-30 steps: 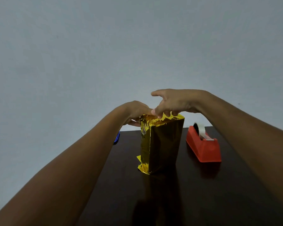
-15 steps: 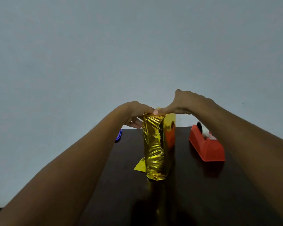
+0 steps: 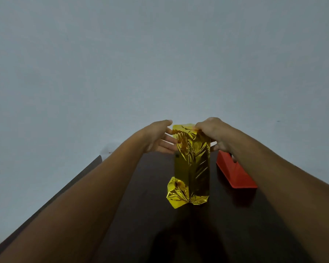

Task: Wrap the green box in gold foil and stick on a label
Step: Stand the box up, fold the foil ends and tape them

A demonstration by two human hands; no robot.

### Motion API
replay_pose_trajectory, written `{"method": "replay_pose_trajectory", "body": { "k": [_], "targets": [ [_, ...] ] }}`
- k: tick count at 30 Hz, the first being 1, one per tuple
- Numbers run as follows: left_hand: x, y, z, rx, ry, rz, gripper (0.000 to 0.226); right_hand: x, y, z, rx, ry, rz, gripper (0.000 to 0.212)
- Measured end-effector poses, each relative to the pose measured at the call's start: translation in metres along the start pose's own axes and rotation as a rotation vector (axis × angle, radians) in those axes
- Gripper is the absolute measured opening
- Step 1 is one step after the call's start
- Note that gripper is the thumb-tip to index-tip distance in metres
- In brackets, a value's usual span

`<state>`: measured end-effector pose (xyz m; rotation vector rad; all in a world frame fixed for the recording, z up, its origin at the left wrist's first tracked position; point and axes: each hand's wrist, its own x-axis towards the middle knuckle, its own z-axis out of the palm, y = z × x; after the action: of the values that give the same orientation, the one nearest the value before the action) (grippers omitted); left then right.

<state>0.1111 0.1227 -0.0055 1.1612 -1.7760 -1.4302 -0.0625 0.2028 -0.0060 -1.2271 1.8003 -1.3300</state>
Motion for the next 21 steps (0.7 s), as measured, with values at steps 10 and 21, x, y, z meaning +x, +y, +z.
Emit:
{"method": "replay_pose_trajectory", "body": {
  "k": [10, 21],
  "targets": [
    [0.021, -0.061, -0.006, 0.109, -0.133, 0.283, 0.071, 0.020, 0.037, -0.021, 0.283, -0.271, -0.005, 0.027],
    [0.032, -0.058, 0.015, -0.113, 0.014, -0.075, 0.097, 0.026, 0.073, -0.005, 0.381, -0.328, 0.041, 0.052]
  ]
}}
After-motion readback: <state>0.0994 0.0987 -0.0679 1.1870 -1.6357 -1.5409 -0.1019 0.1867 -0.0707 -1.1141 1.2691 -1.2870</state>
